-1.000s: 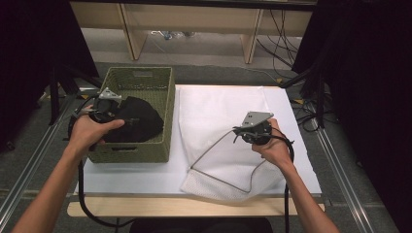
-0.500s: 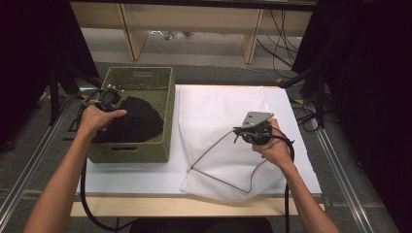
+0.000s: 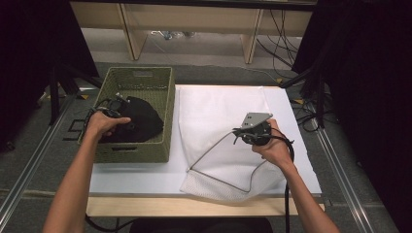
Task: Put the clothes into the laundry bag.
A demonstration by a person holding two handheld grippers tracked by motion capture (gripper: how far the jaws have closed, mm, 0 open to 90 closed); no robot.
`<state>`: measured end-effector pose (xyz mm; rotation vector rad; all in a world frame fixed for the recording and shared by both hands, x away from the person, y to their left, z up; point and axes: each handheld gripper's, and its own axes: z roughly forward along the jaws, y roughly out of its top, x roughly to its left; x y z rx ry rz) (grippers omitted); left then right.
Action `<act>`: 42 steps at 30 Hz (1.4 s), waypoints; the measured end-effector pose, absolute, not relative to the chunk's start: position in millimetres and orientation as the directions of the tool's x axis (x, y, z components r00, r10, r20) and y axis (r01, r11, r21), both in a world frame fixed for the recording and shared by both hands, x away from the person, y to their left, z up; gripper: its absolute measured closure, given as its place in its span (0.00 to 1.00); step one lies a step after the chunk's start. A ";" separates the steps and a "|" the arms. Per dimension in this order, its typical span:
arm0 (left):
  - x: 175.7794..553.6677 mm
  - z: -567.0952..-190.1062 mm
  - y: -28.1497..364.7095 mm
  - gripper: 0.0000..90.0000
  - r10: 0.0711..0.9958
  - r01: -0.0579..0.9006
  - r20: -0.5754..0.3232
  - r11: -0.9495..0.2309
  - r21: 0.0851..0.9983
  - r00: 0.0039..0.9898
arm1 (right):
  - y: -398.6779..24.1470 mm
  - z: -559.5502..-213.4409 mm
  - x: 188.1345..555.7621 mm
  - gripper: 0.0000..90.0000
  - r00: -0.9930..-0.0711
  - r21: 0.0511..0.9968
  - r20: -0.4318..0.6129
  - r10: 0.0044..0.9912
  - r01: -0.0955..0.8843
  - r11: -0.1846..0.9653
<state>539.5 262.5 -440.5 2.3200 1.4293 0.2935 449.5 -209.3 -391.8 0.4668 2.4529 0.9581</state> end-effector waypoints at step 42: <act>534.0 -406.3 268.1 0.75 0.920 0.774 -0.044 -0.301 0.557 0.390 | -207.3 -391.7 449.6 1.00 -0.842 0.697 -0.298 0.450 0.130 0.705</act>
